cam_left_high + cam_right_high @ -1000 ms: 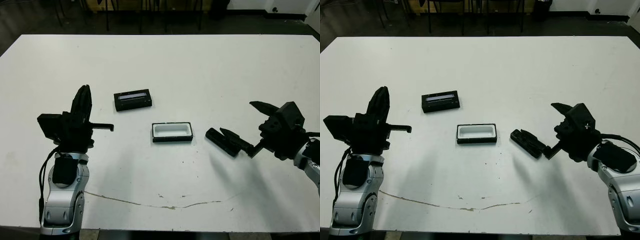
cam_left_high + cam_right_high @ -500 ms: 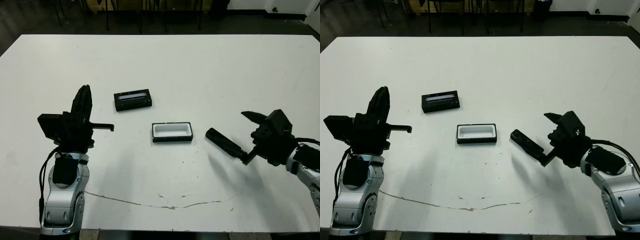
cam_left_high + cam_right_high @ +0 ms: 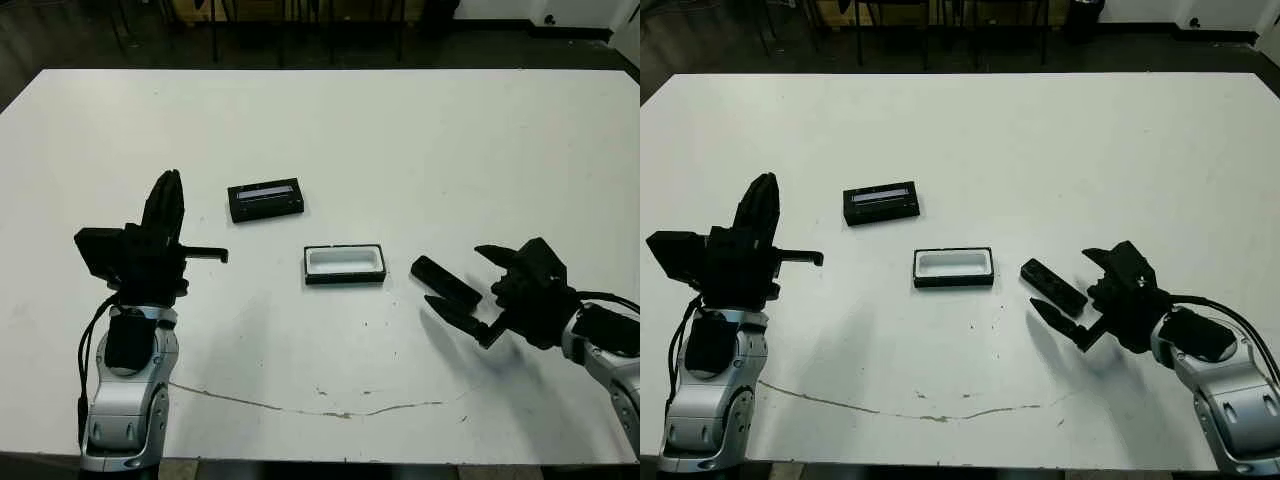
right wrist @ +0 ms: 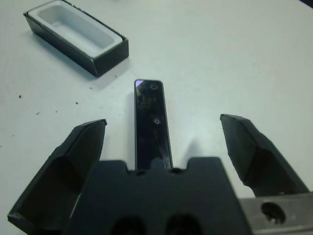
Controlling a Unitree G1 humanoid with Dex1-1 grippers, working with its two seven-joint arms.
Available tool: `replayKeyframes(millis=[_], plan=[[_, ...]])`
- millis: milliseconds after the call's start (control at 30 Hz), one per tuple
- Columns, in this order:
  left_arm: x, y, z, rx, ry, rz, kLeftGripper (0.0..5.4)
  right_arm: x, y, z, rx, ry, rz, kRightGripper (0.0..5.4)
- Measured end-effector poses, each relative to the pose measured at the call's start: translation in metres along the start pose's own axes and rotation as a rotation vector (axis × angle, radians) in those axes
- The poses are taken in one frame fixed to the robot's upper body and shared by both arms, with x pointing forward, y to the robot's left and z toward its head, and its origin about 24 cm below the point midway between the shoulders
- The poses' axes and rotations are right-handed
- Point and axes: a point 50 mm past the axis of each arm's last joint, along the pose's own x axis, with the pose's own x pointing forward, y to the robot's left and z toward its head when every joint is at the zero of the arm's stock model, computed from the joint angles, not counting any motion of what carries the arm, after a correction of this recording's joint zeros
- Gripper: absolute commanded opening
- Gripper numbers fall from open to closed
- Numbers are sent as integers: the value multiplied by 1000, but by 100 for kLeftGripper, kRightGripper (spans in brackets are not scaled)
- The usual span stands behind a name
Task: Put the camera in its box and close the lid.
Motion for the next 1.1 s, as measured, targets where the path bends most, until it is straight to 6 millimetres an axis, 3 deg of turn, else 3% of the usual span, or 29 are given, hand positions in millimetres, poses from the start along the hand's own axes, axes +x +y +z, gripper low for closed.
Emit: replayKeyframes(millis=[367,467,1100], plan=[[0,0,0,1,2,1,0,4,0,-9,19,0,-51,539],[0,0,0,0,2,0,0,5,0,-11,10,-11,-77,508],[0,-1,-1,-1,11,-2,0,9,4,-15,-6,-10,-33,166]])
